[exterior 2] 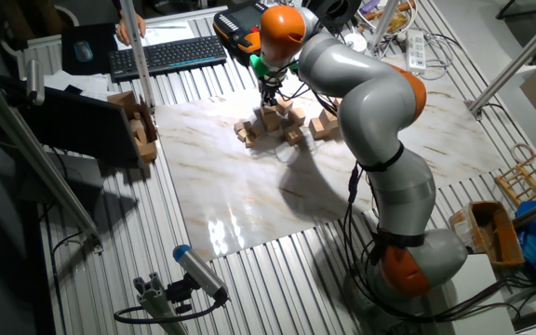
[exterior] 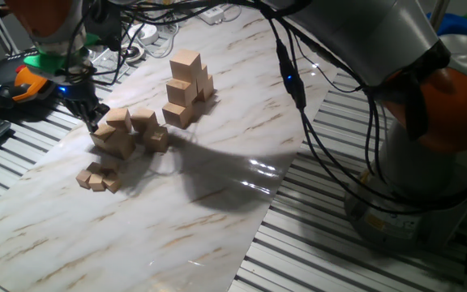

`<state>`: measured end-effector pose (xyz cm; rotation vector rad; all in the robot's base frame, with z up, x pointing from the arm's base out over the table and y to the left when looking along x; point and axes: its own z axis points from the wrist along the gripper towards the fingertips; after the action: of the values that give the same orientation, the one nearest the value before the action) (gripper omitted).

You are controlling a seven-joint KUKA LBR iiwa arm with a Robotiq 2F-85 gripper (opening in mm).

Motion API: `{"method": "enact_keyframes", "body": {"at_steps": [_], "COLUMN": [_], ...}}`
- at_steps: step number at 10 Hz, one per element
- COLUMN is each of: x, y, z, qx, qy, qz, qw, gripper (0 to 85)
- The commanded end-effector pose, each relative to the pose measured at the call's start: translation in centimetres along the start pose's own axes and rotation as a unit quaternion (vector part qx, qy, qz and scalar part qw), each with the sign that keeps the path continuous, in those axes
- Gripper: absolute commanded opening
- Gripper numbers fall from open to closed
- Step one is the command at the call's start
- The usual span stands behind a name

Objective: Stack the blocks into a pyramid shape

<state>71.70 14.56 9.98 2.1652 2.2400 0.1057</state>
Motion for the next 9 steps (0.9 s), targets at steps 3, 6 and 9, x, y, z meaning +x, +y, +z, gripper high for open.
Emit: {"method": "enact_keyframes", "body": {"at_steps": [3, 6, 9], "x": [0.2, 0.7, 0.9], "y": [0.0, -0.2, -0.2], "z": [0.4, 1.1, 1.6], "qx": [-0.006, -0.011, -0.014], "qy": [-0.003, -0.009, -0.009], "qz": [-0.004, -0.004, 0.0], "qw": [1.0, 0.9999, 0.9999], "gripper": [0.0, 0.0, 0.0]}}
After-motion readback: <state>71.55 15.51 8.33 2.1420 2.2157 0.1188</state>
